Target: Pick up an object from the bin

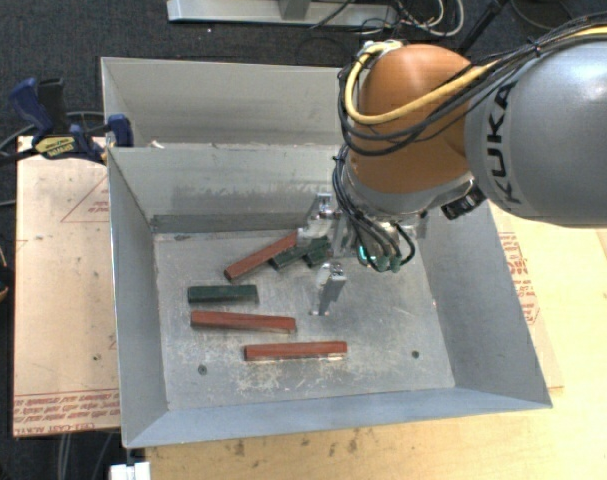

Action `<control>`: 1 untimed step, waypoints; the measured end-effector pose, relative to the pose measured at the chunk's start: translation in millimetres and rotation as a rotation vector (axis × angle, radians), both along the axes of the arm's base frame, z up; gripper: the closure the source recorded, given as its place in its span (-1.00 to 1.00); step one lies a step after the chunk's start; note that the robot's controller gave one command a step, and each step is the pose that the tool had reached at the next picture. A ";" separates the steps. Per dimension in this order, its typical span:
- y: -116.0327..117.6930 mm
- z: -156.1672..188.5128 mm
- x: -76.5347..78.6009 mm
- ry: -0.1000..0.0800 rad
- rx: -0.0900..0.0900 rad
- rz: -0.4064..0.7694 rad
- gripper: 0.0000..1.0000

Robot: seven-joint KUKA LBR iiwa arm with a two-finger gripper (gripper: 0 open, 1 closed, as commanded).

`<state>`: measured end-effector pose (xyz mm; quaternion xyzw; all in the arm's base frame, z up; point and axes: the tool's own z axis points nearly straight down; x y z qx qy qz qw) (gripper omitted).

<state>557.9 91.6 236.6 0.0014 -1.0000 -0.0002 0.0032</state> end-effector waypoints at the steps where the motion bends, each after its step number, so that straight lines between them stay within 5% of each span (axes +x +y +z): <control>1: -0.5 4.0 1.5 -0.007 0.001 -0.002 -1.00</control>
Offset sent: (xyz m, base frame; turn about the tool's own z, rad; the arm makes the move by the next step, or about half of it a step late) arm -0.0354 0.0212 -0.1486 -0.2012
